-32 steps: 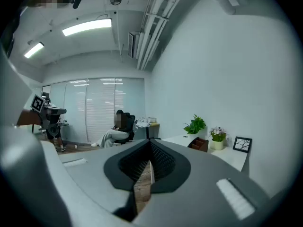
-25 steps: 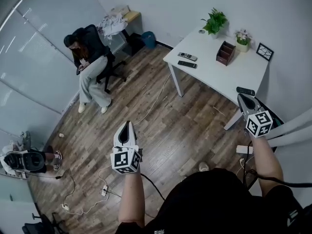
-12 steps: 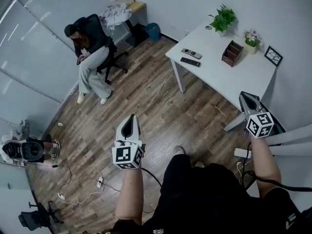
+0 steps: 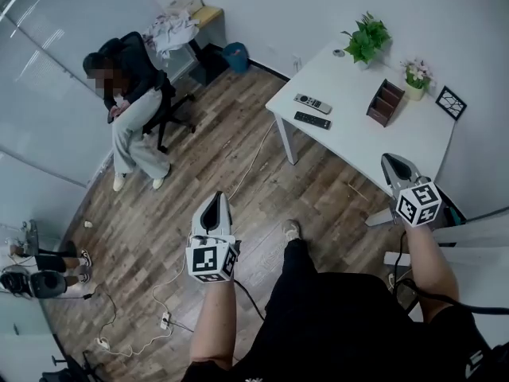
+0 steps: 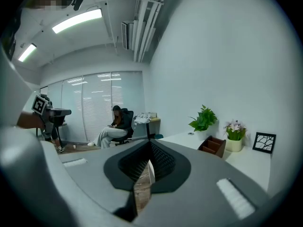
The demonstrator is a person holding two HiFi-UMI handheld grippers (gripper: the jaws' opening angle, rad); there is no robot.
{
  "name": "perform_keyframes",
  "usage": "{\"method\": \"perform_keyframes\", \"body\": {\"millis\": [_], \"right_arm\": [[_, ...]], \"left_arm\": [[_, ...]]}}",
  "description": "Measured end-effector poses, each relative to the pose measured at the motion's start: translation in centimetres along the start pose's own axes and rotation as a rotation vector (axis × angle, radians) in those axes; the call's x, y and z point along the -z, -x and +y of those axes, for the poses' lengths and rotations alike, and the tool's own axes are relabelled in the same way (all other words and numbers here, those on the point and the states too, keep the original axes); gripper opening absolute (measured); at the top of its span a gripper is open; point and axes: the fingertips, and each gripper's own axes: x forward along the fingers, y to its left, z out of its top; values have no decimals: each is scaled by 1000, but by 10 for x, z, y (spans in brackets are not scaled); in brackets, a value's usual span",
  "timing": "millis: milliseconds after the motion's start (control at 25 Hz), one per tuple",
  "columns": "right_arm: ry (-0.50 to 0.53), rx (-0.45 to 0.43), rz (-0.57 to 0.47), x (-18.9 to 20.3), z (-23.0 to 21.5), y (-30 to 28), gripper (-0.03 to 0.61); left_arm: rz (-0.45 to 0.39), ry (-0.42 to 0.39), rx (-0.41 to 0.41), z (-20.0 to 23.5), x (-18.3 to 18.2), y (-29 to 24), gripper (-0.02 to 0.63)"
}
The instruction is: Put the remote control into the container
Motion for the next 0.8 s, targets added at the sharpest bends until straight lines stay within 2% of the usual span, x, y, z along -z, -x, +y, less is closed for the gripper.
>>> {"method": "perform_keyframes", "body": {"millis": [160, 400, 560, 800], "right_arm": [[15, -4, 16, -17, -3, -56, 2], [87, -49, 80, -32, 7, -148, 2], [49, -38, 92, -33, 8, -209, 2], [48, -49, 130, -31, 13, -275, 2]], "left_arm": [[-27, 2, 29, 37, -8, -66, 2], [2, 4, 87, 82, -4, -156, 2], [12, 3, 128, 110, -7, -217, 2], [-21, -20, 198, 132, -25, -295, 2]]}}
